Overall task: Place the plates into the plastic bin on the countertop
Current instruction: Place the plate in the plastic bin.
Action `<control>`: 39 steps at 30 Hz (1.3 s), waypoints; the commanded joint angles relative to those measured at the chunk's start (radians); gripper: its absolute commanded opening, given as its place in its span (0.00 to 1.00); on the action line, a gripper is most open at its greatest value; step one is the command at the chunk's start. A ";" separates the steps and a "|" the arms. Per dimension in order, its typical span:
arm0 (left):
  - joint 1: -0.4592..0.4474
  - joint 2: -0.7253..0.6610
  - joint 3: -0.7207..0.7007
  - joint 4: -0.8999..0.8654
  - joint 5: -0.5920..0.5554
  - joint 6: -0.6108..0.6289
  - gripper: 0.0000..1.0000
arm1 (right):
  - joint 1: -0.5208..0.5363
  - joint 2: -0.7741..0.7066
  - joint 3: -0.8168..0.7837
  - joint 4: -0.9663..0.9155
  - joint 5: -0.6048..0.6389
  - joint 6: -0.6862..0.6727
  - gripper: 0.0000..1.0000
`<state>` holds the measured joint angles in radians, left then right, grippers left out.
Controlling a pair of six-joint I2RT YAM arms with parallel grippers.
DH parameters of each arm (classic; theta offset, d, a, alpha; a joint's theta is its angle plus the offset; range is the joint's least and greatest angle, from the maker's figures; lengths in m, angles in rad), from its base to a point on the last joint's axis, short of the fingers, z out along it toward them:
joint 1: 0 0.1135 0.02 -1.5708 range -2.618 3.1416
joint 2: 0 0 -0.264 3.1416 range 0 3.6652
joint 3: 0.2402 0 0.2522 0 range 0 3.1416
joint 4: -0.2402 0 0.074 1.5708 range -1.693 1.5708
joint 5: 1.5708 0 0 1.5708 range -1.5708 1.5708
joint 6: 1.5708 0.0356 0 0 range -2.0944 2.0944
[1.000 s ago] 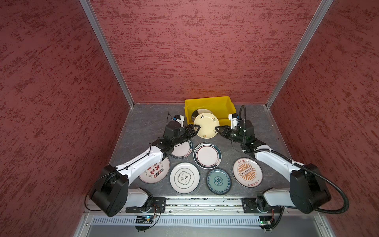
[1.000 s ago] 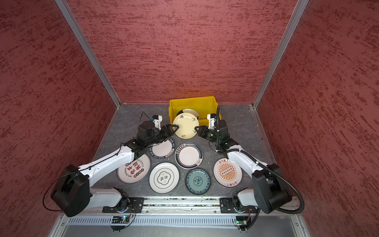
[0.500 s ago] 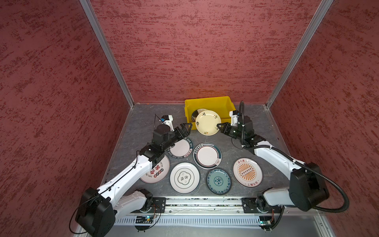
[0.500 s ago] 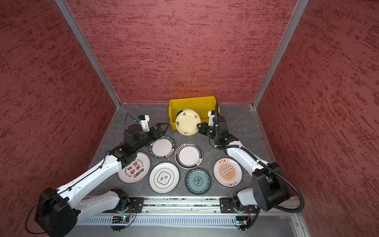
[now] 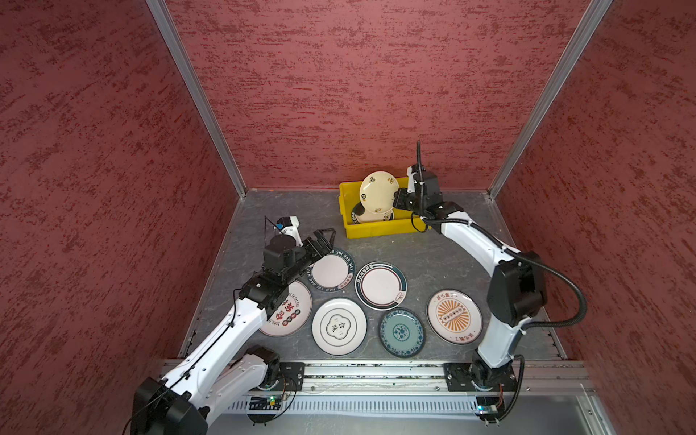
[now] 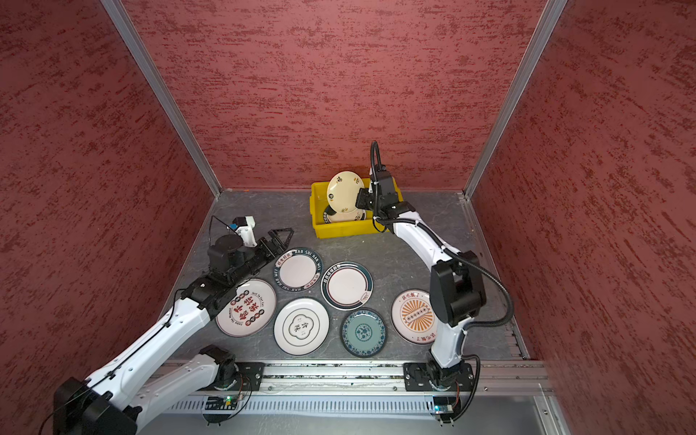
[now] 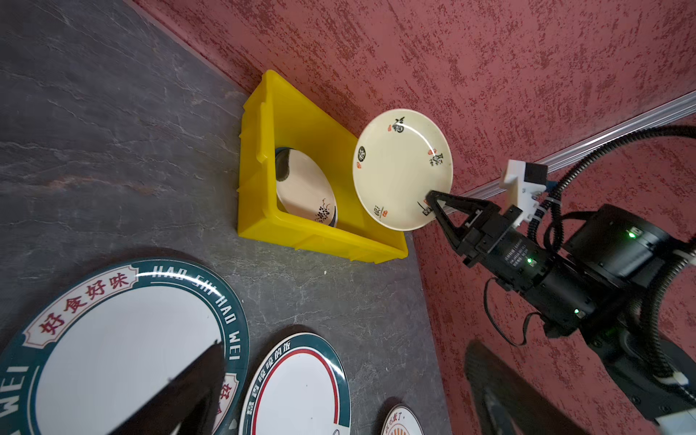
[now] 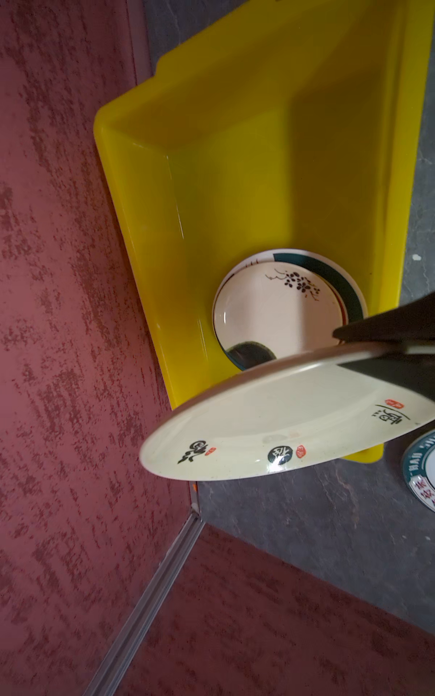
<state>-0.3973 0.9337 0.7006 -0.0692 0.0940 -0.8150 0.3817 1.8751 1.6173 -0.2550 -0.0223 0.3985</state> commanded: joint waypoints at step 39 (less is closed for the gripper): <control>0.107 -0.099 -0.050 -0.125 -0.029 0.060 0.99 | 0.003 0.488 0.484 -0.280 0.065 -0.070 0.31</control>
<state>-0.2966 0.8322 0.6548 -0.1883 0.0631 -0.7700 0.3813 2.3592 2.0674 -0.5259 0.0544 0.3374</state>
